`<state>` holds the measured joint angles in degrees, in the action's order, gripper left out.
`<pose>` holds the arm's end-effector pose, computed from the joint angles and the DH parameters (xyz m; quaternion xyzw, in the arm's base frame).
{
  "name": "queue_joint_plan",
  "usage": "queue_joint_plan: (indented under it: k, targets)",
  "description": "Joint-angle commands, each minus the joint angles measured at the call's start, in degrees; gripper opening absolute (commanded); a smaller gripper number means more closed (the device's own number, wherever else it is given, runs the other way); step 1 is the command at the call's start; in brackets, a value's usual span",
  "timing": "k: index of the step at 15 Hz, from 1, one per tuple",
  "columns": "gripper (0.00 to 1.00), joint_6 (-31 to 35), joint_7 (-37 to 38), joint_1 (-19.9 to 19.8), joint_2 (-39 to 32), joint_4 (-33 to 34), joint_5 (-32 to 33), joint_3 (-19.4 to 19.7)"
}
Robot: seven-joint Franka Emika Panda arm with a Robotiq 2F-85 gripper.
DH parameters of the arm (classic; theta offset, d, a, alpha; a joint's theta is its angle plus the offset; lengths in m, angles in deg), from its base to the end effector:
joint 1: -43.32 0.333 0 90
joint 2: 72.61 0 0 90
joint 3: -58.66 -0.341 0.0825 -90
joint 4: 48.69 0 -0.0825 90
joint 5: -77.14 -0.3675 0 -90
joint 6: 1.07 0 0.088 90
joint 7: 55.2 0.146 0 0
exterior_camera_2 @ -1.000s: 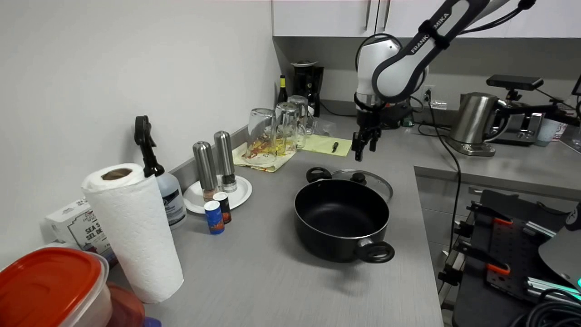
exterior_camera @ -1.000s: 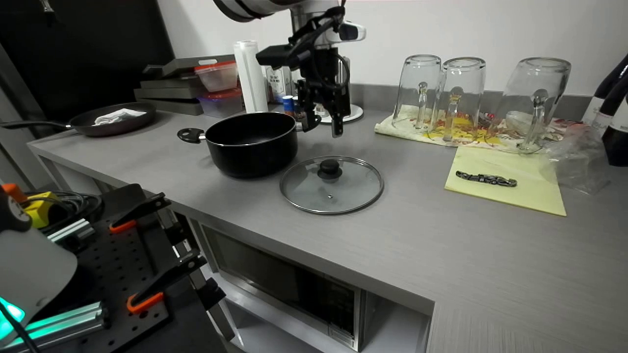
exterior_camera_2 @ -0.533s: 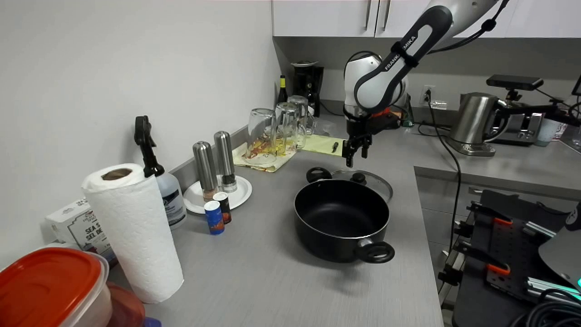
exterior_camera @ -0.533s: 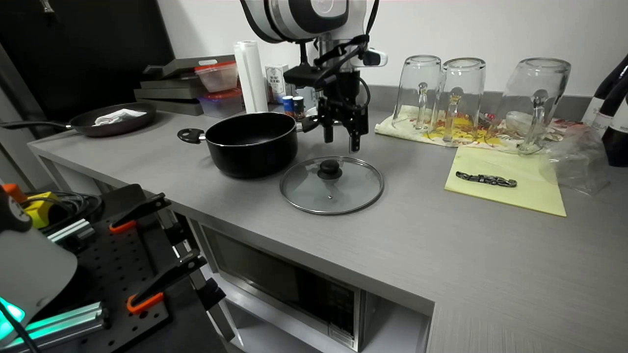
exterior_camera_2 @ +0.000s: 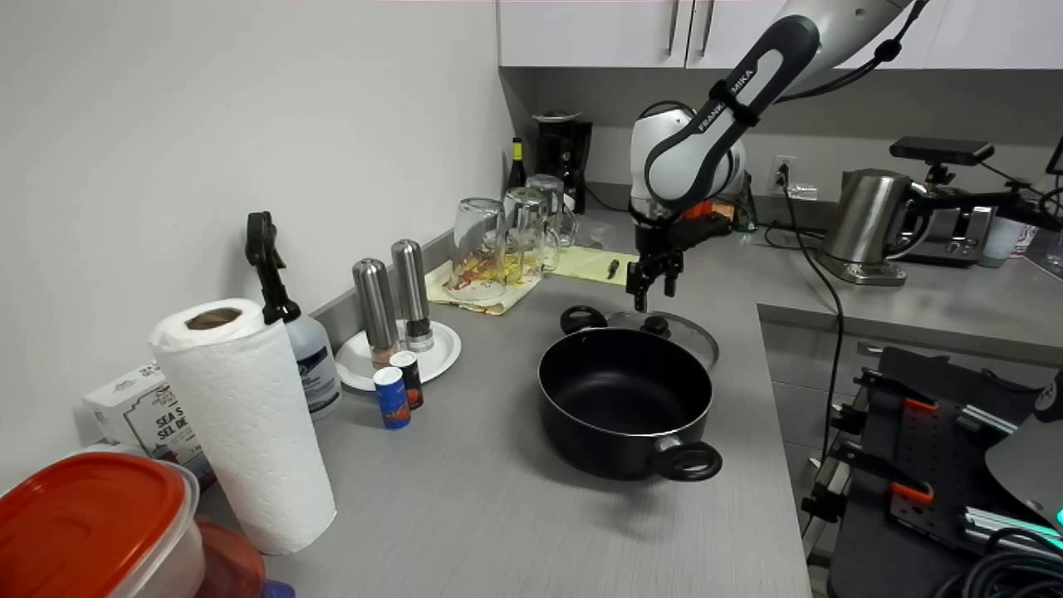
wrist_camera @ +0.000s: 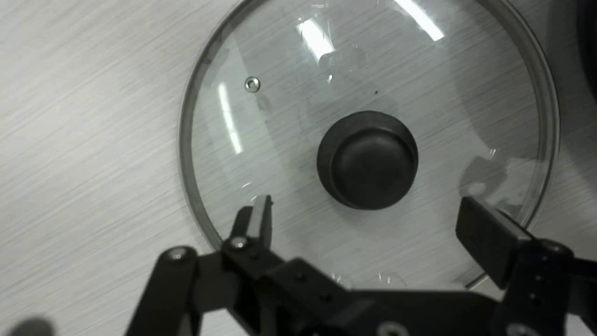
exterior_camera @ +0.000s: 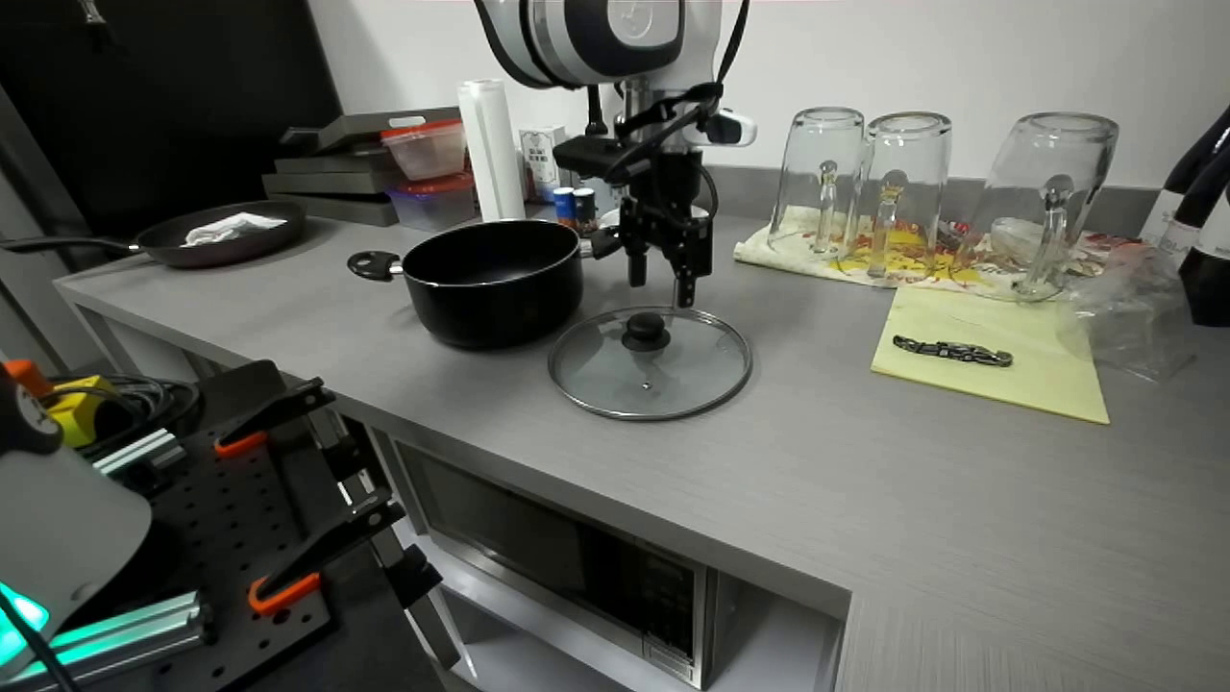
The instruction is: Put the lid on the pot
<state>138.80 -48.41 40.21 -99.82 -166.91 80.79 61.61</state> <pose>0.5759 -0.0629 0.1893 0.9948 -0.0843 -0.0482 0.0315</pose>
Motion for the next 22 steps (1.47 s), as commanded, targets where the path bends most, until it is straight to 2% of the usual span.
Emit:
queue_joint_plan:
  k: [1,10,11,18,22]
  targets:
    - [1.0,-1.4,0.0,0.3,-1.8,0.9,-1.7,0.3]
    - [1.0,-1.3,-0.3,0.5,-5.5,2.6,-2.4,0.1]
    - [0.8,-1.3,-0.3,0.4,-5.7,2.8,-2.4,0.1]
    - [0.27,-1.2,-0.5,0.4,-5.7,3.5,-2.7,0.0]
    - [0.26,-1.5,-0.9,0.0,-4.7,3.1,-3.4,0.0]
